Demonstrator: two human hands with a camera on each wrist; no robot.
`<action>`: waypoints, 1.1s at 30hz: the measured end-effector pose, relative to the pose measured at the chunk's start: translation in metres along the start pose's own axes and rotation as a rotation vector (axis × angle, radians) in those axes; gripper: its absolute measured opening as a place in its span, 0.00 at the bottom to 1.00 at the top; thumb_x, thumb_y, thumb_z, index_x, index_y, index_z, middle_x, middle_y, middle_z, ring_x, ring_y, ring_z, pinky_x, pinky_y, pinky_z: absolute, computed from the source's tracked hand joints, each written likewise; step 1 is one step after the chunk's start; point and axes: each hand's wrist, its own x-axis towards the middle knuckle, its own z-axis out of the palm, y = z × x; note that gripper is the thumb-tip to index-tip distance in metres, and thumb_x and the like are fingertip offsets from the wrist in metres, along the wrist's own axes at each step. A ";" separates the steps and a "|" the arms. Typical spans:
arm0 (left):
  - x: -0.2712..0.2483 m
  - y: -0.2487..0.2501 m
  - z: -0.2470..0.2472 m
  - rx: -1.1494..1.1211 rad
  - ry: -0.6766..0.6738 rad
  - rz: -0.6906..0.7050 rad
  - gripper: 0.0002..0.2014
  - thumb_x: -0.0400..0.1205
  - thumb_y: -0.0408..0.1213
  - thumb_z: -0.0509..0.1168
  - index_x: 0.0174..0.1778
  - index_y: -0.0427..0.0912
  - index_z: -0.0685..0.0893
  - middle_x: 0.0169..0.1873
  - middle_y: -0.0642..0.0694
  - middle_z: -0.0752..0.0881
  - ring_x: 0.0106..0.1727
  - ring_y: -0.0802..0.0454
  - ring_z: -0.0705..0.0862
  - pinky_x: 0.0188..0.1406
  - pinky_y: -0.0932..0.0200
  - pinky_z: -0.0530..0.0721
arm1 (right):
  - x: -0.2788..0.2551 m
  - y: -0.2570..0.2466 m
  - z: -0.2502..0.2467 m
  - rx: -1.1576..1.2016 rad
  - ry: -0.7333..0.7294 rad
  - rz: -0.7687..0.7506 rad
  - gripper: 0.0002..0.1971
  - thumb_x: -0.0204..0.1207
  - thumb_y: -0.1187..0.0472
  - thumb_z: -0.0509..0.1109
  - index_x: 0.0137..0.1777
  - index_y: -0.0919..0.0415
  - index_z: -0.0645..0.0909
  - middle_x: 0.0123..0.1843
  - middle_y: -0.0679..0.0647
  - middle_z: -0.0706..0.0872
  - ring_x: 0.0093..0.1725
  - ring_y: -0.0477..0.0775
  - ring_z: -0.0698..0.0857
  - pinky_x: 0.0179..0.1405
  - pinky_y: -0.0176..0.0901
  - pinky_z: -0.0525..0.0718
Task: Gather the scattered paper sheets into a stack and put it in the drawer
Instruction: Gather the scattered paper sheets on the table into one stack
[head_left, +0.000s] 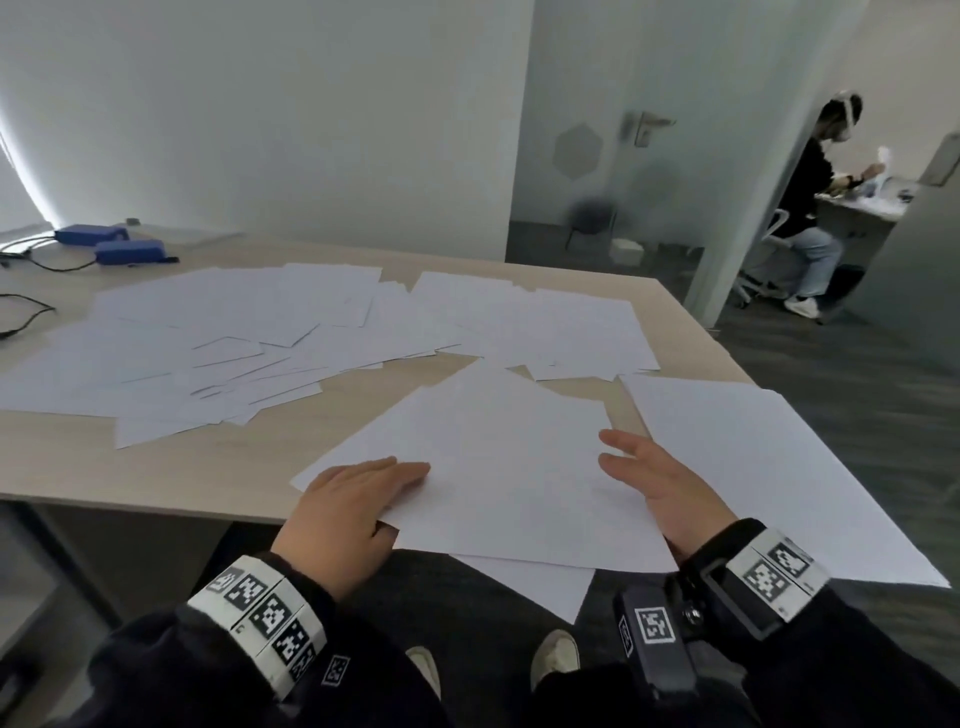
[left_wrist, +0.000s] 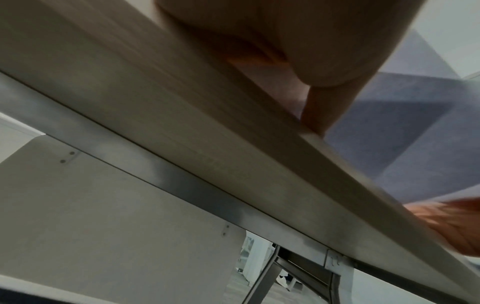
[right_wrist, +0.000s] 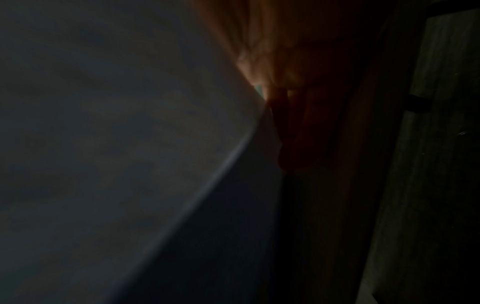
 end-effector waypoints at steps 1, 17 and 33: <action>-0.001 0.000 0.001 -0.015 0.003 0.015 0.39 0.67 0.34 0.52 0.76 0.63 0.75 0.73 0.59 0.80 0.80 0.58 0.71 0.81 0.54 0.62 | -0.001 -0.002 0.000 -0.022 -0.009 0.004 0.16 0.82 0.61 0.68 0.69 0.53 0.81 0.65 0.48 0.82 0.55 0.38 0.83 0.43 0.33 0.80; -0.002 -0.006 -0.022 -0.340 0.341 -0.419 0.38 0.70 0.58 0.75 0.75 0.58 0.70 0.74 0.50 0.67 0.70 0.47 0.73 0.72 0.41 0.75 | 0.014 0.010 -0.003 -0.092 0.058 -0.003 0.25 0.81 0.76 0.64 0.75 0.59 0.77 0.66 0.57 0.85 0.57 0.57 0.86 0.57 0.44 0.83; 0.026 0.024 -0.015 -1.537 0.324 -0.679 0.12 0.87 0.27 0.60 0.67 0.38 0.74 0.56 0.33 0.88 0.38 0.41 0.92 0.32 0.47 0.90 | 0.017 0.021 0.003 0.038 0.075 -0.073 0.29 0.79 0.79 0.63 0.77 0.56 0.75 0.66 0.57 0.86 0.62 0.62 0.86 0.62 0.55 0.84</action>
